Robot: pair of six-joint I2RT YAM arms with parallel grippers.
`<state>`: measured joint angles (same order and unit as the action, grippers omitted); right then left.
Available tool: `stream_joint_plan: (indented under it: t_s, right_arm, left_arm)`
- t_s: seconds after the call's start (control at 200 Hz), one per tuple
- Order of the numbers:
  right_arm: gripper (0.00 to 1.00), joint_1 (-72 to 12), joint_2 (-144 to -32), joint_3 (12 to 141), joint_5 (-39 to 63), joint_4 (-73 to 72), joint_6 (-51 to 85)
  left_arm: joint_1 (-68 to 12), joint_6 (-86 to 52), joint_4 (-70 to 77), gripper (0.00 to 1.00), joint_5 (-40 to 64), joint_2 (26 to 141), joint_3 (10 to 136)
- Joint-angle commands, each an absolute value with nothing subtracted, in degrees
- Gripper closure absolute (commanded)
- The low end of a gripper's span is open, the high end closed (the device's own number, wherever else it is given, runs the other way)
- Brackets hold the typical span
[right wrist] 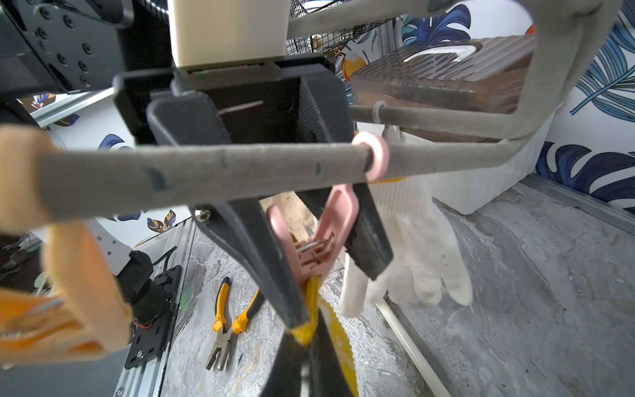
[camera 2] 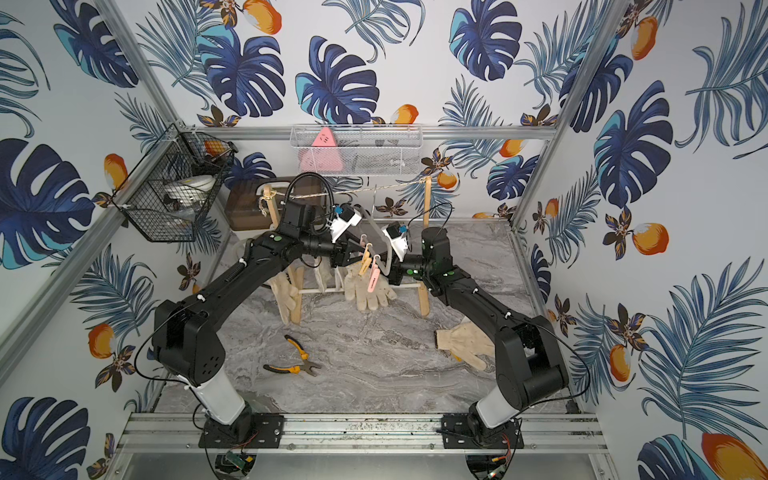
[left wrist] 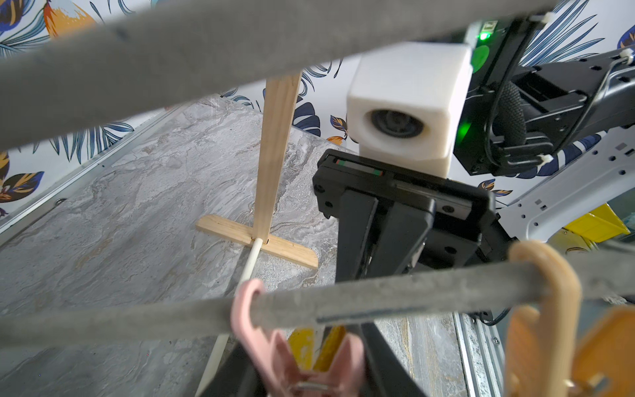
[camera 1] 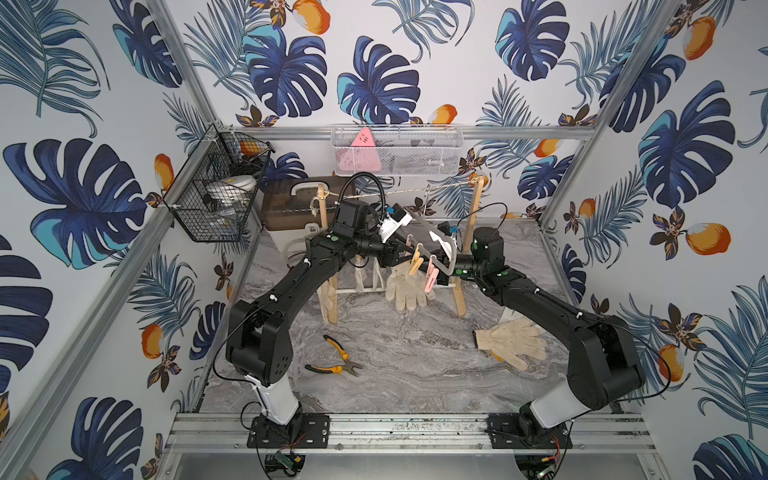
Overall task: Clip the gloves onto a hanger to dry
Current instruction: Clamp the glove onto the hanger.
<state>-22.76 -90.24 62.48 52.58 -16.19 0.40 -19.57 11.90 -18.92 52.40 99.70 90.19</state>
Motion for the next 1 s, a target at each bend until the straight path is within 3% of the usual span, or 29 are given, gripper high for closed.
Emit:
stream_joint_plan:
  t_s: [0.0, 0.14, 0.42, 0.685, 0.996]
  right_arm:
    - [1.00, -22.8, -90.0, 62.6, 52.2, -19.2, 1.1]
    - [0.99, -22.7, -90.3, 63.5, 52.0, -17.3, 0.0]
    - [0.87, -22.8, -90.1, 64.7, 49.0, -10.0, -5.1]
    - [0.83, -22.7, -88.9, 63.9, 46.2, -7.3, -7.1]
    - [0.56, -22.8, -88.7, 64.7, 42.0, -0.3, -12.4]
  left_arm:
    - [-19.5, 11.5, -17.7, 0.50, 52.6, 98.9, 90.0]
    - [-19.4, 12.4, -18.8, 0.31, 51.8, 98.3, 90.1]
    - [-19.3, 15.6, -20.9, 0.17, 47.1, 96.5, 89.4]
    - [-19.3, 16.6, -21.7, 0.15, 45.5, 95.9, 89.3]
    - [-19.3, 15.9, -20.8, 0.15, 44.1, 94.5, 88.4]
